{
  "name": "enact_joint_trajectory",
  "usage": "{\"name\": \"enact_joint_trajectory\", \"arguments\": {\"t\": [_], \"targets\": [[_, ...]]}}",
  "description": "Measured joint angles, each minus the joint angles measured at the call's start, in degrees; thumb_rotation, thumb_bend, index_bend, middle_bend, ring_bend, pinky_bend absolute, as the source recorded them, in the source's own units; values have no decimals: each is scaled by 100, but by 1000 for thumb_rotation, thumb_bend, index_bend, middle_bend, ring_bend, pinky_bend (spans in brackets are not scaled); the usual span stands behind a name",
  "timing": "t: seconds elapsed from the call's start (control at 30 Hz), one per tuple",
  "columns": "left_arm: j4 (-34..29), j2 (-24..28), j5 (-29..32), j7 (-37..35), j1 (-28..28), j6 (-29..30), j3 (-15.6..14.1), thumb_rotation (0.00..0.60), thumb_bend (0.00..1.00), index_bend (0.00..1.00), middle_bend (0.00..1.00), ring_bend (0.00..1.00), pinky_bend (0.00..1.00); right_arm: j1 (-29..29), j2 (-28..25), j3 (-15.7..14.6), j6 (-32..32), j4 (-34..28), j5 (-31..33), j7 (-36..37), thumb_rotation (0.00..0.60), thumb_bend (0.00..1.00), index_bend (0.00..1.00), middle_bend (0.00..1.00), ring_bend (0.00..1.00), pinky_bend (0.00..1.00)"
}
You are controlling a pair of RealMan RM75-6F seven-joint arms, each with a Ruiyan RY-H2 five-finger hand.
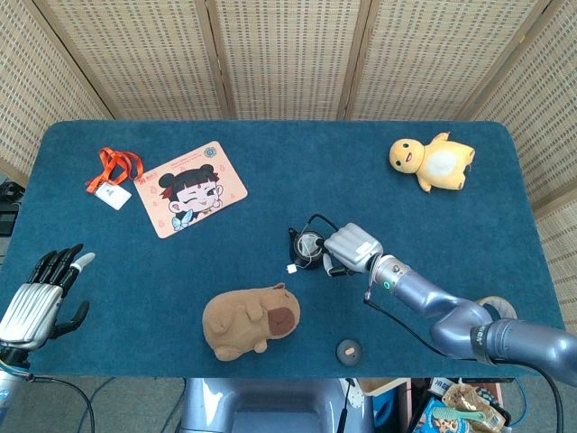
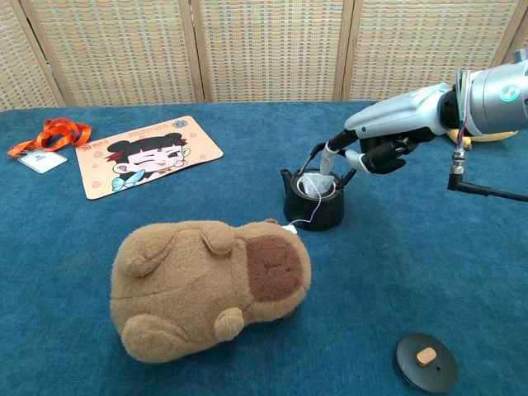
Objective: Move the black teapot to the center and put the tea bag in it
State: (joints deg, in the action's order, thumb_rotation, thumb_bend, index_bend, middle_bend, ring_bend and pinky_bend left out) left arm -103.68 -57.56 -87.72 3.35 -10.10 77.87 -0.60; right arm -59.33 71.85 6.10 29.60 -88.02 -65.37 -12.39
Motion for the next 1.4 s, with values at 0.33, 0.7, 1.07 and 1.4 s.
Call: {"name": "enact_joint_trajectory", "arguments": {"t": [0.33,0.7,1.07,1.4], "targets": [[51,-11,19,-51,28,-4,-22,600,474,100,0,0,0,-341,214,-134,-172,68,446,-367,103,928,239,958,986,1000],[104,-25,30,-104,52,3,-34,600,475,100,0,0,0,-690,467,-408,-176,288,1053,-788,109,928,239,958,986,1000],[134,-42,38,-124,46,-31,-37,600,475,100,0,0,0,-882,625,-672,20,493,1492,-1101,108,928,239,958,986,1000],[124,-36,45,-124,48,-36,-34,600,475,100,0,0,0,-970,591,-820,293,376,1789,-1356,109,927,239,957,986,1000]]}}
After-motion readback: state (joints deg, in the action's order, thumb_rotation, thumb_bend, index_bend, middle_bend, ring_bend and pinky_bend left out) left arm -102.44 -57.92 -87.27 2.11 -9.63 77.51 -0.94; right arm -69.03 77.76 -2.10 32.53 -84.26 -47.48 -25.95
